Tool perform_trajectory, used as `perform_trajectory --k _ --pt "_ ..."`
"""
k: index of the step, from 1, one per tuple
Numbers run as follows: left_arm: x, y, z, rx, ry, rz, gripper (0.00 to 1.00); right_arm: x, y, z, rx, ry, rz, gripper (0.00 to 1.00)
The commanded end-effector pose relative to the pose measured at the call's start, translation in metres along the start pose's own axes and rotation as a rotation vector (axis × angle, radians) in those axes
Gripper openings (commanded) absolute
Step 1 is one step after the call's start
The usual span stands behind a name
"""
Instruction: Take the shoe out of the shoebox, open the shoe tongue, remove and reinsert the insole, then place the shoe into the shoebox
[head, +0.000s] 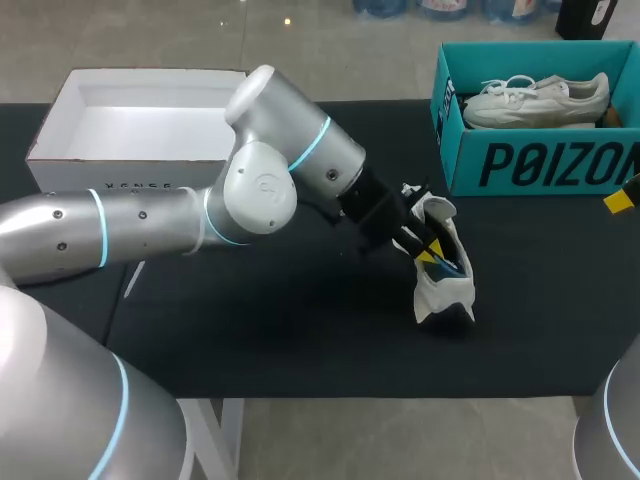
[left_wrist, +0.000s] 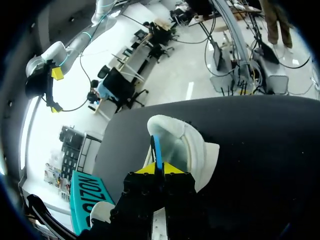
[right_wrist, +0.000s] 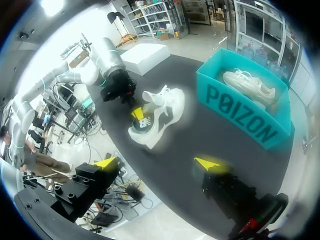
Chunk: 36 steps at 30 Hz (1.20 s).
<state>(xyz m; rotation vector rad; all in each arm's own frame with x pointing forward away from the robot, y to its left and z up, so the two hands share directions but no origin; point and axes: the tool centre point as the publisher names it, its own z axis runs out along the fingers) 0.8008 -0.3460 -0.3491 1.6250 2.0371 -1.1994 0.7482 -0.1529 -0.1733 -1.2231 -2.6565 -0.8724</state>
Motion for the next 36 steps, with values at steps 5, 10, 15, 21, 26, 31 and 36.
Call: perform_trajectory --k 5,10,15,21,26,31,36 --pt "0.014 0.0 0.034 0.052 0.033 -0.022 0.0 -0.001 0.0 0.0 0.003 0.0 0.001 1.0" --pt "0.017 -0.001 0.037 0.066 0.058 -0.028 0.12 -0.001 0.0 0.0 0.003 0.0 0.001 1.0" --pt "0.01 -0.004 0.025 0.035 0.044 -0.014 1.0 -0.001 0.0 0.0 0.003 0.0 0.001 1.0" --pt "-0.002 -0.006 0.002 0.003 0.017 -0.004 1.0 -0.001 0.0 0.0 0.003 0.0 0.001 1.0" --pt "-0.008 -0.012 -0.012 0.076 0.082 -0.075 1.0 -0.001 0.0 0.0 0.003 0.0 0.001 1.0" --pt "-0.008 -0.019 -0.023 0.131 0.267 -0.138 1.0 -0.001 0.0 0.0 0.003 0.0 0.001 1.0" --pt "-0.002 -0.015 -0.026 0.118 0.371 -0.178 1.0 -0.001 0.0 0.0 0.003 0.0 0.001 1.0"
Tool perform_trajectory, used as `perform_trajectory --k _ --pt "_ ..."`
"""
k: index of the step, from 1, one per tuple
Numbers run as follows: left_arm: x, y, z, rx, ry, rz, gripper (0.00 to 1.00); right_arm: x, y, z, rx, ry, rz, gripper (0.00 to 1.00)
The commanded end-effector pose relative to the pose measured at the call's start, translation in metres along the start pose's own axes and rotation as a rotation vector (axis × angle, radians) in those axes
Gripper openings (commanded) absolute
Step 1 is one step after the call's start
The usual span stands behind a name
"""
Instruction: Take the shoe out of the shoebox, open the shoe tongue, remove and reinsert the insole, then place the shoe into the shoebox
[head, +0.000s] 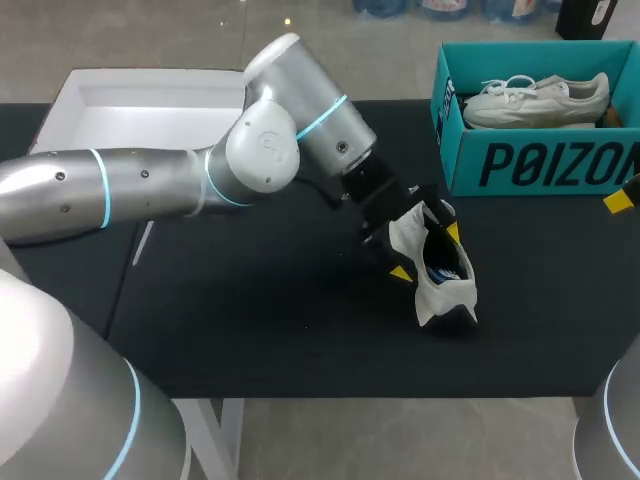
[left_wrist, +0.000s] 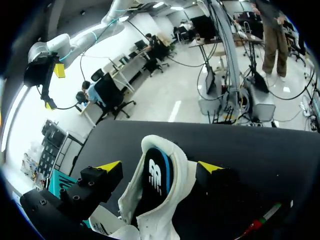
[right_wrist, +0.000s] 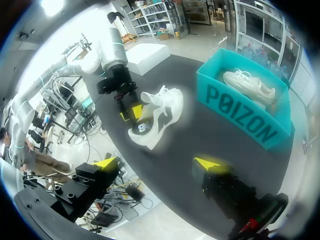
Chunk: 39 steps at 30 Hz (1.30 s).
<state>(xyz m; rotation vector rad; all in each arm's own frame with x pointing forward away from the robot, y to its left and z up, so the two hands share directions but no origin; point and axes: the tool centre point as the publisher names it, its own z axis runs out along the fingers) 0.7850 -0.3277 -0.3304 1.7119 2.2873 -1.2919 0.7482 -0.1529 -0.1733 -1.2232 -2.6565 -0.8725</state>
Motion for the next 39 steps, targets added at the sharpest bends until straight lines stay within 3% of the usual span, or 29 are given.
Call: perform_trajectory --k 1,8,20,23,24,25,26,33,39 --pt "-0.006 0.004 -0.007 -0.018 0.19 -0.041 1.0 -0.001 0.0 0.001 0.003 0.0 0.001 1.0" --pt "-0.004 -0.005 -0.003 -0.075 0.188 -0.065 1.0 -0.001 0.0 0.001 0.003 0.0 0.001 1.0" --pt "-0.004 -0.005 -0.003 -0.075 0.188 -0.065 1.0 -0.001 0.0 0.001 0.003 0.0 0.001 1.0" --pt "-0.008 -0.002 0.0 -0.092 0.233 -0.05 1.0 -0.001 0.0 0.001 0.003 0.0 0.001 1.0" --pt "-0.01 0.0 0.001 -0.112 0.241 -0.039 0.79 -0.001 0.0 0.001 0.003 0.0 0.001 1.0" --pt "-0.012 0.001 0.002 -0.115 0.236 -0.028 0.22 -0.001 0.0 0.001 0.003 0.0 0.001 1.0" --pt "-0.015 0.001 0.003 -0.112 0.249 -0.024 0.0 -0.001 0.0 0.001 0.003 0.0 0.001 1.0" --pt "-0.026 0.003 0.01 -0.149 0.266 -0.001 0.0 -0.001 0.0 0.001 0.003 0.0 0.001 1.0" --pt "-0.018 0.006 0.023 -0.137 0.29 -0.008 0.0 -0.001 0.0 0.001 0.003 0.0 0.001 1.0"
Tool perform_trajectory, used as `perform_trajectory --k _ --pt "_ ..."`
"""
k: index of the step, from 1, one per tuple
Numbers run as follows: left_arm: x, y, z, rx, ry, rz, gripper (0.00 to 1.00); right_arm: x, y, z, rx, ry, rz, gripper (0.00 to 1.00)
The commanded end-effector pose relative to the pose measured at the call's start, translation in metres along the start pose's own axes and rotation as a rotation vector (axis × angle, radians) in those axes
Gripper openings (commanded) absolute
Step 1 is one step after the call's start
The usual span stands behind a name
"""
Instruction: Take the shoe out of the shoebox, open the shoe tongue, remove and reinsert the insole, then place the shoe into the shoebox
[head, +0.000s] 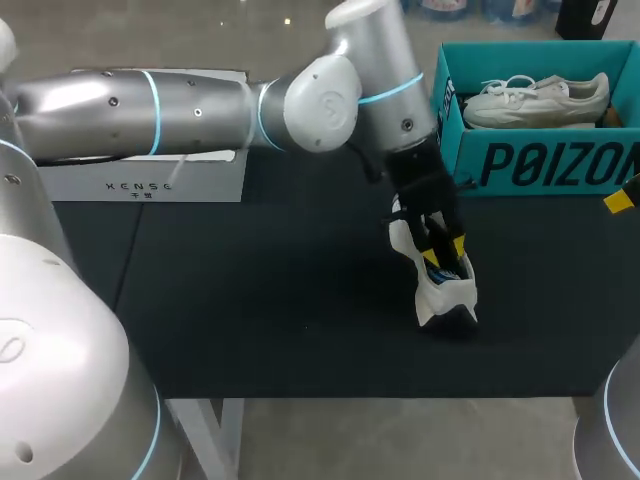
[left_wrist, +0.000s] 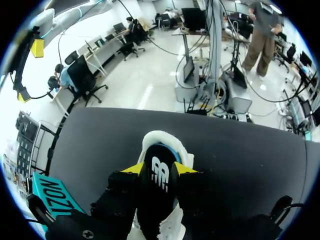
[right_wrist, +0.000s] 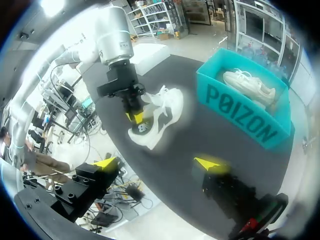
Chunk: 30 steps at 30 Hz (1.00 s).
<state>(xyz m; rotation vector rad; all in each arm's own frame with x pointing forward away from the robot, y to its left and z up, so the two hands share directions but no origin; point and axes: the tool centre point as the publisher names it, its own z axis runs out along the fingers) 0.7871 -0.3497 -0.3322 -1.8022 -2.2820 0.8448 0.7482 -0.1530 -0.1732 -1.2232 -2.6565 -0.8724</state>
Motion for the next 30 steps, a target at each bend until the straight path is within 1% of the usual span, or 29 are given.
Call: perform_trajectory --k 1,7,16,21,26,30 --pt "-0.003 0.003 0.01 0.013 0.019 -0.002 0.0 -0.001 0.0 0.001 0.003 0.0 0.001 1.0" --pt "0.005 0.003 0.012 0.02 0.037 -0.006 0.0 -0.001 0.0 0.001 0.003 0.0 0.001 1.0" --pt "0.01 0.0 0.007 0.013 0.049 -0.007 0.0 -0.001 0.0 0.001 0.003 0.0 0.001 1.0" --pt "0.01 -0.002 0.017 0.026 0.072 -0.002 0.0 -0.001 0.0 0.001 0.003 0.0 0.001 1.0" --pt "0.008 0.003 0.024 0.028 0.082 0.001 0.0 -0.001 0.0 0.001 0.003 0.0 0.001 1.0" --pt "0.005 0.005 0.027 0.026 0.094 0.007 0.0 -0.001 0.0 0.001 0.003 0.0 0.001 1.0"
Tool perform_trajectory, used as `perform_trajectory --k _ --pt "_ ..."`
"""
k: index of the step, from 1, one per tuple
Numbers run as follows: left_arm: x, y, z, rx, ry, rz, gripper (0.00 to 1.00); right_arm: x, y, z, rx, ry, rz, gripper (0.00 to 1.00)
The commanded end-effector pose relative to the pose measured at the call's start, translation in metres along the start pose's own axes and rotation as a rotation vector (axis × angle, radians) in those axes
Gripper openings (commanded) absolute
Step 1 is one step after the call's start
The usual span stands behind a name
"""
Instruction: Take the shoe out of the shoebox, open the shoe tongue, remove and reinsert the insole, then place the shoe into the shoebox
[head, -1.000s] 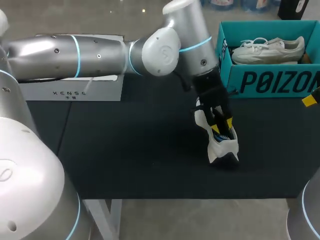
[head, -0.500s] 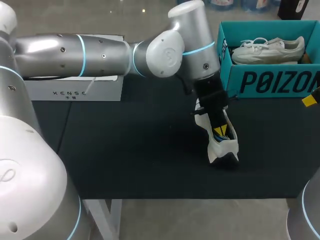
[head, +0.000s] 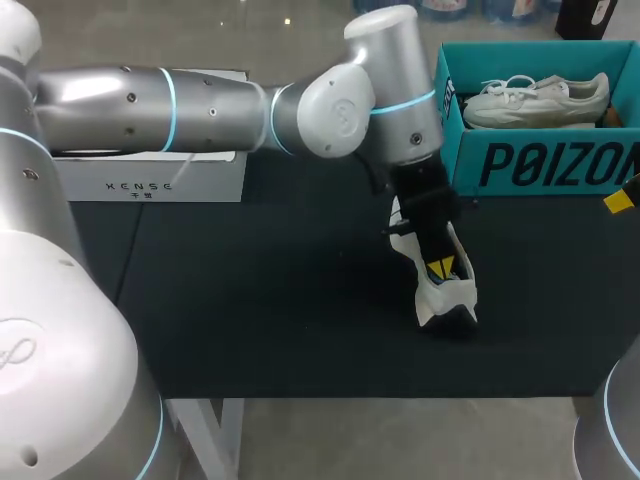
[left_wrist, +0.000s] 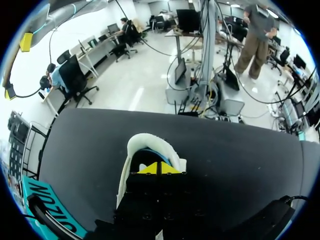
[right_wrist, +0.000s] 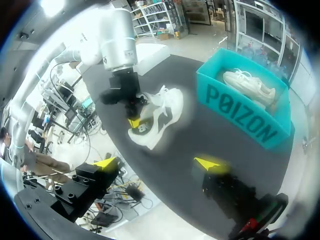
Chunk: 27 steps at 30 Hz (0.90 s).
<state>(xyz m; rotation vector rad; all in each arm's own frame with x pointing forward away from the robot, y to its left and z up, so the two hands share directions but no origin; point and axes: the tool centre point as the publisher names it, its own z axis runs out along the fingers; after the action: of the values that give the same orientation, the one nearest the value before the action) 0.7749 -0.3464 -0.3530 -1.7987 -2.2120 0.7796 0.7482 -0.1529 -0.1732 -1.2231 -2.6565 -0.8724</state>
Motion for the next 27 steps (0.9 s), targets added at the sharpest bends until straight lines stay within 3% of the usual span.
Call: perform_trajectory --k 1,14,27 --pt "-0.007 0.005 0.005 0.005 0.014 0.003 0.0 -0.001 0.0 0.001 0.003 0.0 0.001 1.0" --pt "0.004 -0.003 -0.014 -0.02 -0.003 -0.01 0.0 -0.001 0.0 0.001 0.003 0.0 0.001 1.0" --pt "0.004 -0.002 -0.005 -0.004 0.013 -0.006 0.0 -0.001 0.0 0.001 0.003 0.0 0.001 1.0"
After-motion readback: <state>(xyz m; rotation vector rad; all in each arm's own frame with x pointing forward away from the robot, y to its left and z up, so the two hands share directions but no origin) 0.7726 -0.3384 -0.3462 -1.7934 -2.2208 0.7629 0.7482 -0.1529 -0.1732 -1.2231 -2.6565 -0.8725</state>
